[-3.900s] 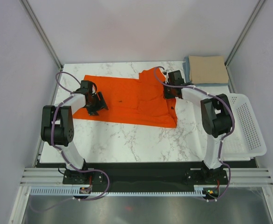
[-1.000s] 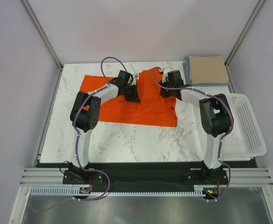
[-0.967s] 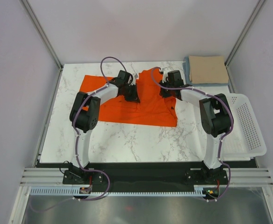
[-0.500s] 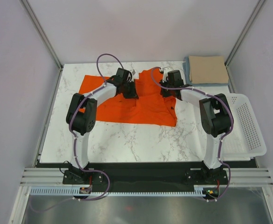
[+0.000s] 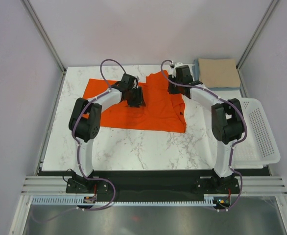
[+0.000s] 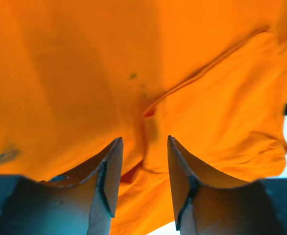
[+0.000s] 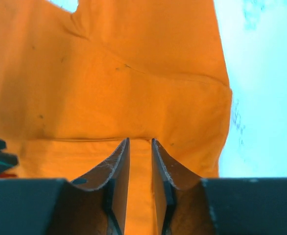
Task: Fold and stack the t-shirts
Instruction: Fold the tshirt
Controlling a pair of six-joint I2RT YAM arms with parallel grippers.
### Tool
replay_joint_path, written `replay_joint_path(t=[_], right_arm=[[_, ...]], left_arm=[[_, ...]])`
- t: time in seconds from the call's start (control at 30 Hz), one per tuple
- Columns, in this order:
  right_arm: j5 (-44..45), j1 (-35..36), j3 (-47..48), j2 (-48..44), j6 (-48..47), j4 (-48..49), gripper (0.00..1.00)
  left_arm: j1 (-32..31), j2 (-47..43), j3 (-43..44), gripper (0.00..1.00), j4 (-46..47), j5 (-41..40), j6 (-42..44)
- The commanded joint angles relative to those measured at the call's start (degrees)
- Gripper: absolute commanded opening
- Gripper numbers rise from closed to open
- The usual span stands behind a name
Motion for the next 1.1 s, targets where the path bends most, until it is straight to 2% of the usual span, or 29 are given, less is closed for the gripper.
replay_joint_path(t=[0.0, 0.03, 0.1, 0.17, 0.23, 0.3, 0.5, 0.63, 0.87, 1.07], right_arm=[[7.5, 0.3, 4.2, -3.2, 14.9, -8.9, 0.32], [8.5, 0.2, 4.1, -3.9, 18.7, -13.4, 0.33], [5.4, 0.8, 2.7, -5.9, 24.4, -18.5, 0.27], [3.9, 1.6, -0.1, -8.7, 27.0, -20.8, 0.22], [4.8, 3.3, -7.6, -12.4, 30.7, -22.1, 0.07], [6.6, 4.5, -11.0, -15.2, 32.5, -22.1, 0.01], [8.9, 5.5, -19.3, -20.4, 34.2, -23.0, 0.00], [12.3, 5.5, -23.4, -19.4, 34.1, -22.1, 0.00], [21.4, 4.9, -27.2, -15.0, 31.4, -21.6, 0.00], [27.1, 4.6, -29.5, -14.4, 28.5, -23.0, 0.00]], left_arm=[[1.0, -5.9, -2.1, 0.51, -2.4, -4.9, -0.7], [2.0, -6.9, -3.4, 0.52, -2.7, -5.0, -0.8], [3.2, -10.4, -4.8, 0.52, -3.2, -5.0, -1.0], [5.4, -13.9, -7.9, 0.52, -3.9, -5.6, -1.0], [8.0, -17.3, -12.4, 0.53, -3.8, -6.1, -1.7], [9.9, -18.9, -15.1, 0.53, -3.8, -5.9, -1.6], [15.2, -20.7, -22.0, 0.54, -3.9, -5.9, -2.6], [15.4, -19.7, -23.8, 0.54, -3.9, -9.3, -2.5], [15.4, -18.4, -26.5, 0.54, -5.1, -20.6, -5.0], [15.3, -19.4, -28.5, 0.54, -6.2, -21.9, -6.4]])
